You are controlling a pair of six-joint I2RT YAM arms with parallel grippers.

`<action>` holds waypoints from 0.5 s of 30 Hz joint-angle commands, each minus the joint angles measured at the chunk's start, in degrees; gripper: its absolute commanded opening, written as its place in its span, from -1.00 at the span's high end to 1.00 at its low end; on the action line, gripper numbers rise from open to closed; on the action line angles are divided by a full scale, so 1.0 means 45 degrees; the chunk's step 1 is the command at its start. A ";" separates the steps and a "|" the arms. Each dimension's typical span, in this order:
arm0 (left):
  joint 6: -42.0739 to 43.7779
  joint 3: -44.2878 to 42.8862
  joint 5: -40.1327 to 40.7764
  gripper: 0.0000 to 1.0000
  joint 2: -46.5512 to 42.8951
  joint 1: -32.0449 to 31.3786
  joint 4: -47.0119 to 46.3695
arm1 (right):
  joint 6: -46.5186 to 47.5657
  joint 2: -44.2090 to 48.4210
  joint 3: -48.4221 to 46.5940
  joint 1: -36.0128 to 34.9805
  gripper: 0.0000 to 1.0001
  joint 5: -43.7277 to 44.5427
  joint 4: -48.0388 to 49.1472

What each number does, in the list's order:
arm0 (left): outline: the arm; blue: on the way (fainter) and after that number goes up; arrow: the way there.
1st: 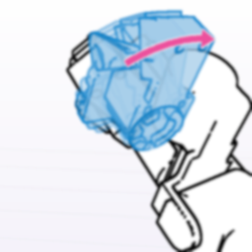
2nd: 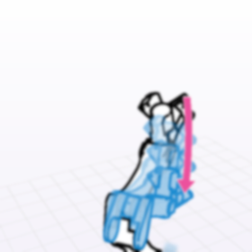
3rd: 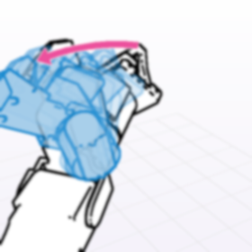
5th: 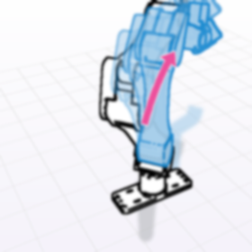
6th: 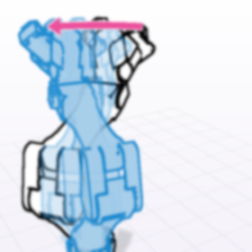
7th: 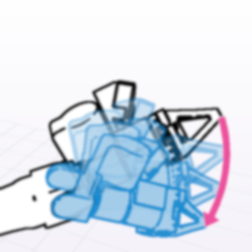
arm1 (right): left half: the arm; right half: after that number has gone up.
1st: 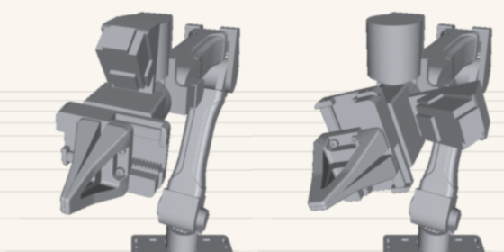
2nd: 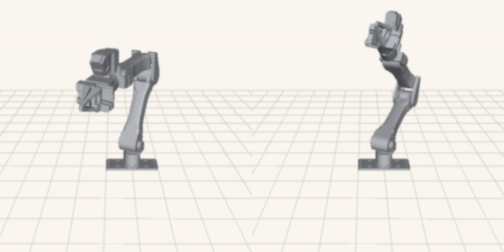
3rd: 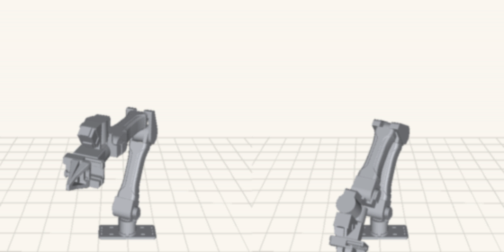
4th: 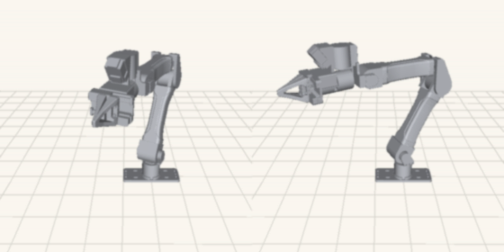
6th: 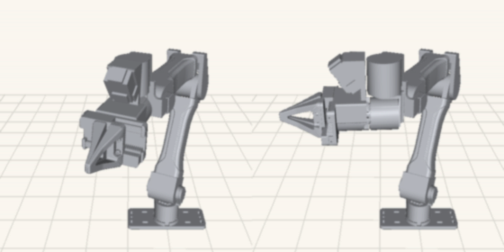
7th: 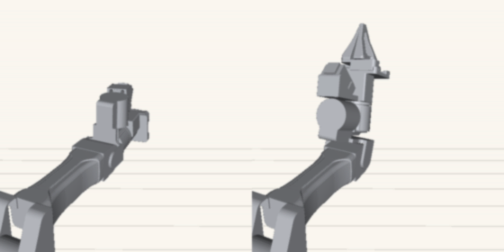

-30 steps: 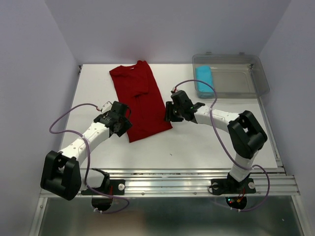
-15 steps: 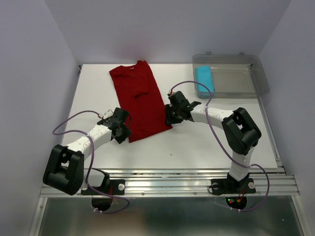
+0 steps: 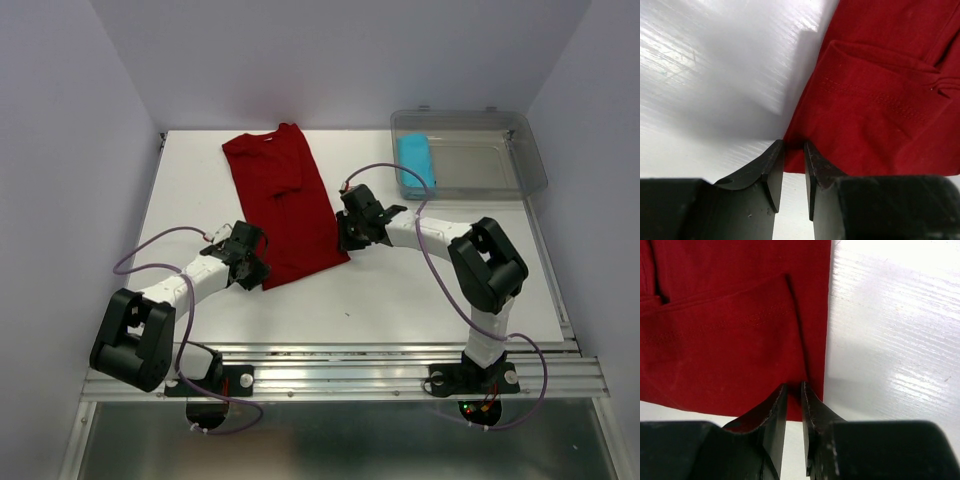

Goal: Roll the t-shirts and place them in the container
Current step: Roll the T-shirt to the center of the board.

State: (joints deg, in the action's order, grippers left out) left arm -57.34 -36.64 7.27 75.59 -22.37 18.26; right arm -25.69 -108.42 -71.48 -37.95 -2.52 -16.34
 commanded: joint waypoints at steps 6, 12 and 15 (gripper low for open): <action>0.0184 -0.0060 0.0006 0.28 -0.0060 0.0069 -0.0386 | 0.0085 -0.0223 -0.0677 -0.0062 0.61 -0.0084 0.0076; 0.0125 0.0076 0.0084 0.58 -0.0119 0.0069 -0.0406 | 0.0084 -0.0125 -0.0658 -0.0062 0.99 0.0072 0.0076; 0.0125 0.0077 0.0084 0.73 -0.0157 0.0069 -0.0347 | 0.0085 -0.0047 -0.0580 -0.0062 0.99 0.0112 0.0076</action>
State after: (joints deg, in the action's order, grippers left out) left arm -57.23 -36.64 6.72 75.70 -22.37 16.88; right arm -25.67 -109.30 -72.34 -37.95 -2.55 -16.40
